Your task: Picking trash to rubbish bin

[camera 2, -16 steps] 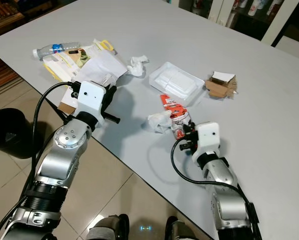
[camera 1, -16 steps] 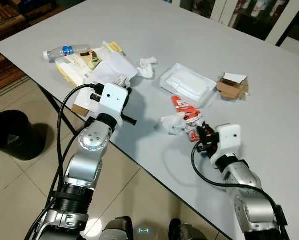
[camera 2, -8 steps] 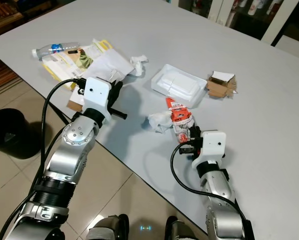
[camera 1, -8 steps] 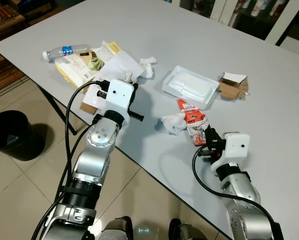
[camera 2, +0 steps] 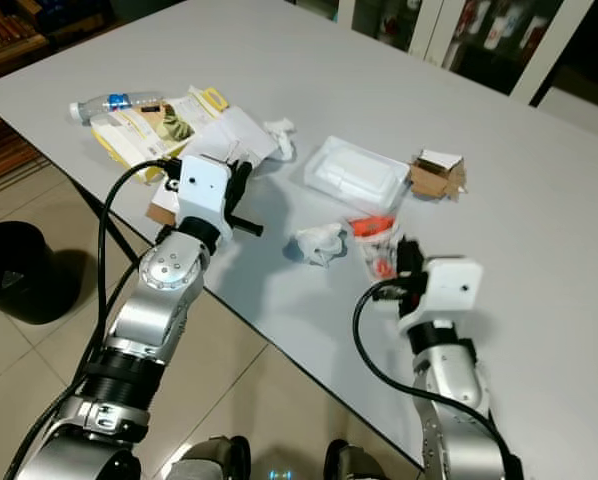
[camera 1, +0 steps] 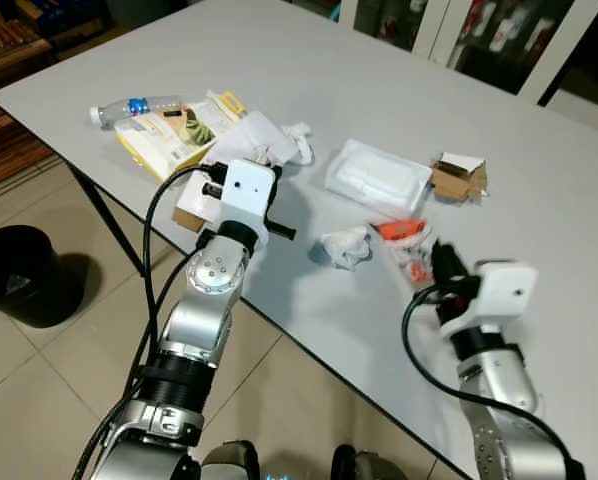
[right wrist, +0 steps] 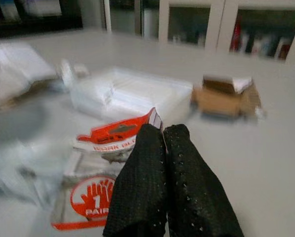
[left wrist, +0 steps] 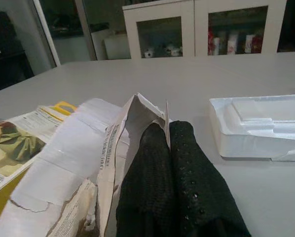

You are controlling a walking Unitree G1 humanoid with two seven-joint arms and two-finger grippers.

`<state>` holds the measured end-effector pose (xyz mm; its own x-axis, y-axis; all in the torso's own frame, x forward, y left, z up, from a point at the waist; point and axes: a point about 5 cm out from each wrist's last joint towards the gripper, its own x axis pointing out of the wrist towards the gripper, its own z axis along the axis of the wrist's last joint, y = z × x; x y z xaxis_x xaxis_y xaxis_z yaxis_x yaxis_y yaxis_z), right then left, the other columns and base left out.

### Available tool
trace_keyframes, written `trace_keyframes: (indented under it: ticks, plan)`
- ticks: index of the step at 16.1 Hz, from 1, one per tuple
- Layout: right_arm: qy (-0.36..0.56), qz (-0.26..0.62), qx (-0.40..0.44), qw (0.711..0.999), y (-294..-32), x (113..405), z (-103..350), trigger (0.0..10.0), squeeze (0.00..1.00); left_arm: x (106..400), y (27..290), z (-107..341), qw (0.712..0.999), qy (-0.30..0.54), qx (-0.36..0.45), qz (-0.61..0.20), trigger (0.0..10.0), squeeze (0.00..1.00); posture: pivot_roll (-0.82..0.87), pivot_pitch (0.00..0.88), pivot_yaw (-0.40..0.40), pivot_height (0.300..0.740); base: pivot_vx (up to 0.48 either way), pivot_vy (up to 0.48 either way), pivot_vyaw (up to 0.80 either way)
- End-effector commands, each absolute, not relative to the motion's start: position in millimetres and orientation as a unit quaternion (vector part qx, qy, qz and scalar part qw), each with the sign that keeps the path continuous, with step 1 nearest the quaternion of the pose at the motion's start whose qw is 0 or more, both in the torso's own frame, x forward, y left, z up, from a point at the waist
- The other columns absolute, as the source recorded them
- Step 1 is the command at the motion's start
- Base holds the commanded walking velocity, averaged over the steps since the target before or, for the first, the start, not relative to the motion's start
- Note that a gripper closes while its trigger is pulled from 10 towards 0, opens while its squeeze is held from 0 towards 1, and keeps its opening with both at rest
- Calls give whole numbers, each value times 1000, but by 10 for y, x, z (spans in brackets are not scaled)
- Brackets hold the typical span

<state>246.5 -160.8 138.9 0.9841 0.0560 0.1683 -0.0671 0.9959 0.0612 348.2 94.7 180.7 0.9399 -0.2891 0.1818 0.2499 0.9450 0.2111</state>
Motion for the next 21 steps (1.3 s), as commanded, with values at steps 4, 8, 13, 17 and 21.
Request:
trace_keyframes:
  ticks: [4,8,13,17,21]
  plan:
    - [-113,34,26,993,-1589,2397,1587,10000,0,3509,900,1992,976,-151,98,-123,1529,0,140,100,-43,740,0,0,600]
    - [-120,36,27,992,-1576,2394,1659,10000,0,3480,819,2262,966,-204,91,-128,1412,0,132,101,-46,740,0,0,800]
    - [-116,36,29,992,-1566,2394,1677,10000,0,3455,757,2335,958,-231,97,-139,2000,0,136,100,-48,740,0,0,800]
    - [-114,35,29,992,-1567,2379,1676,10000,0,3449,781,2370,958,-234,96,-135,1804,0,137,101,-47,740,0,0,800]
    - [-113,40,29,992,-1541,2391,1676,10000,0,3472,958,1972,975,-158,104,-118,2627,0,149,106,-45,740,0,0,800]
